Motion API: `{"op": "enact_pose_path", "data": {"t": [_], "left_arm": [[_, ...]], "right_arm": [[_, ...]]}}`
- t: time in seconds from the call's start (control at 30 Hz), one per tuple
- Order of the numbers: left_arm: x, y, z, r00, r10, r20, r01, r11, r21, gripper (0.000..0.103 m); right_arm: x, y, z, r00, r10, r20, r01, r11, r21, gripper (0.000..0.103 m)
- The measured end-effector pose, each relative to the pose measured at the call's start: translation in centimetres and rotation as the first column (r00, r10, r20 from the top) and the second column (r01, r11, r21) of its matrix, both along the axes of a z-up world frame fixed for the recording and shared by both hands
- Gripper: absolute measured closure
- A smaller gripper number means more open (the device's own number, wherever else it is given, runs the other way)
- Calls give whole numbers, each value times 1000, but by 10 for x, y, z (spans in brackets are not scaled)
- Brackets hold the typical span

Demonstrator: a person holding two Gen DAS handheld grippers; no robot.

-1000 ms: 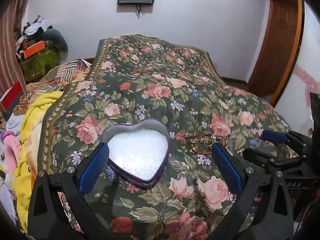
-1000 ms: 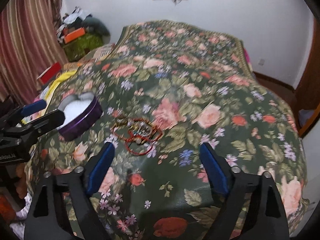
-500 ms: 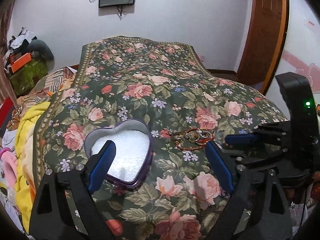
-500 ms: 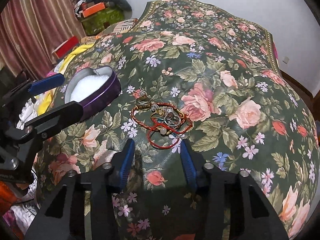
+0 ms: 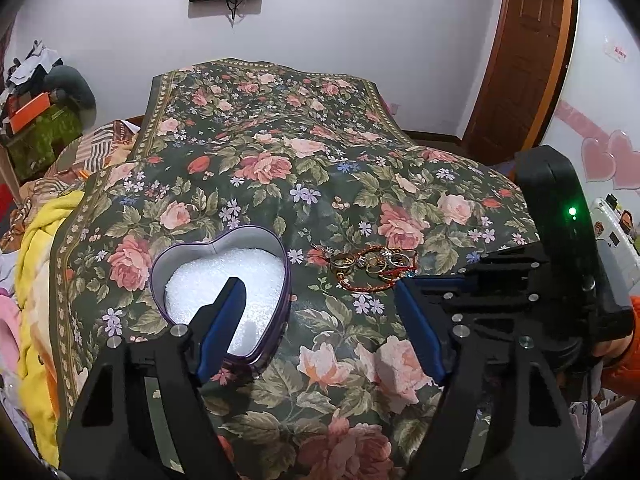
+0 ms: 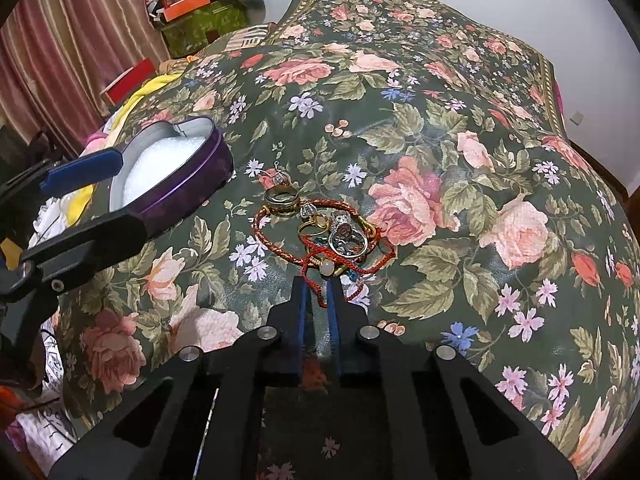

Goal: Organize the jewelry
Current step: 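Lower the right tool toward the jewelry pile beside the heart tin, then pinch a ring from the pile with the left tool and lift it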

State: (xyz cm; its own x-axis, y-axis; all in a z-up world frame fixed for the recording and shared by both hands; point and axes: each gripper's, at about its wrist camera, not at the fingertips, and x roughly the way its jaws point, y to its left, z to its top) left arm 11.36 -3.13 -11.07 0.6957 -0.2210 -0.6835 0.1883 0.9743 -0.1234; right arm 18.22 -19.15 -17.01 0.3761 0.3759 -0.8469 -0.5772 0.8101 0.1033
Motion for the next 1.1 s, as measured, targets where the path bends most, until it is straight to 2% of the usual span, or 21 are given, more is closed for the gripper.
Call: {"op": "enact_pose_path", "data": {"t": [0.2,0.47,0.6,0.7,0.77,0.87,1.0,1.1], "left_arm": [[1,-3,-2,999,-30,-26,29,999,-22,27],[-1,-15,4,997,-68,-38,66,997,-51,28],[1,-25,3,994,-92,-56,89,994,-58,35],[4,-36,1,993,-103,-61,101,994,-32,36],[10,-43,-5,991,-107,-78,107,994,-6,40],[23,-48,-17,987,-102,-124,104,994,13,48],[37,-48,-31,979,-95,-180,97,995,1,60],[44,-47,-37,977,-82,-194,85,996,11,60]], "right_arm": [[-3,-5,7,1000,-12,6,11,999,46,99],[-10,-30,36,995,-64,71,56,993,107,99],[-12,-44,51,989,-98,109,83,988,131,99],[-12,-51,58,985,-113,133,94,985,143,99],[-13,-54,61,984,-112,141,90,985,148,99],[-14,-57,60,983,-110,150,88,985,148,99],[-14,-62,55,984,-113,140,91,984,155,99],[-13,-65,52,985,-113,131,91,983,159,99]]}}
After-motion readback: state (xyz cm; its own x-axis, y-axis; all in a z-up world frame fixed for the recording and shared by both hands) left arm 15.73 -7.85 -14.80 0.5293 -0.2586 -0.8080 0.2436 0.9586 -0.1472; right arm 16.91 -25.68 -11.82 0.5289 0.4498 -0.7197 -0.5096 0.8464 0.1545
